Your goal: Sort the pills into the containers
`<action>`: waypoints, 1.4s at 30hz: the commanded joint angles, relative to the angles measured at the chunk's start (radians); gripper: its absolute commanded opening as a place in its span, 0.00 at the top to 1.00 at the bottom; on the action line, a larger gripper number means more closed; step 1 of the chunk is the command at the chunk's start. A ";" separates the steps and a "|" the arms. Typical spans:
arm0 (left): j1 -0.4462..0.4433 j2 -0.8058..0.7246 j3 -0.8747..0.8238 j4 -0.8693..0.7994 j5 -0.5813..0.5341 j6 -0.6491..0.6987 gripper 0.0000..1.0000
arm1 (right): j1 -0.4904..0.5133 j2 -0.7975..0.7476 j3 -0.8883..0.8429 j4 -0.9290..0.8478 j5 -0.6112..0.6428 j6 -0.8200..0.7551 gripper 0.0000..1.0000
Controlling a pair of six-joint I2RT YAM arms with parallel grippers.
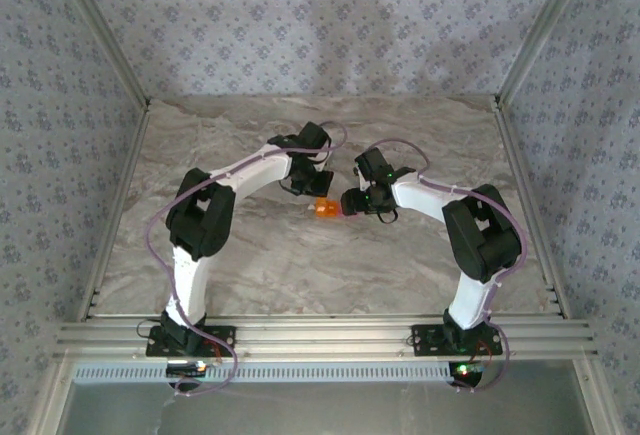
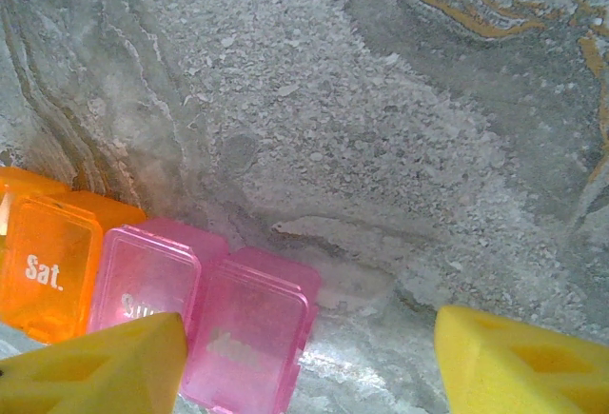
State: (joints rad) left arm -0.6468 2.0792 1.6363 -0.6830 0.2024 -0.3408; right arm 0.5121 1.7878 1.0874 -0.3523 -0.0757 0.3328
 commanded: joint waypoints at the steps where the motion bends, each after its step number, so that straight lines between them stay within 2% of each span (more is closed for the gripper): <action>1: -0.005 -0.046 -0.034 -0.002 0.023 0.005 1.00 | -0.007 0.024 0.002 -0.054 0.017 0.014 0.29; 42: -0.037 -0.110 -0.197 0.067 0.026 -0.028 1.00 | -0.012 0.039 -0.007 -0.037 0.005 0.026 0.30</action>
State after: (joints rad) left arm -0.6773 2.0026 1.4536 -0.6018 0.2218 -0.3607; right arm 0.5083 1.7901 1.0874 -0.3511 -0.0868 0.3511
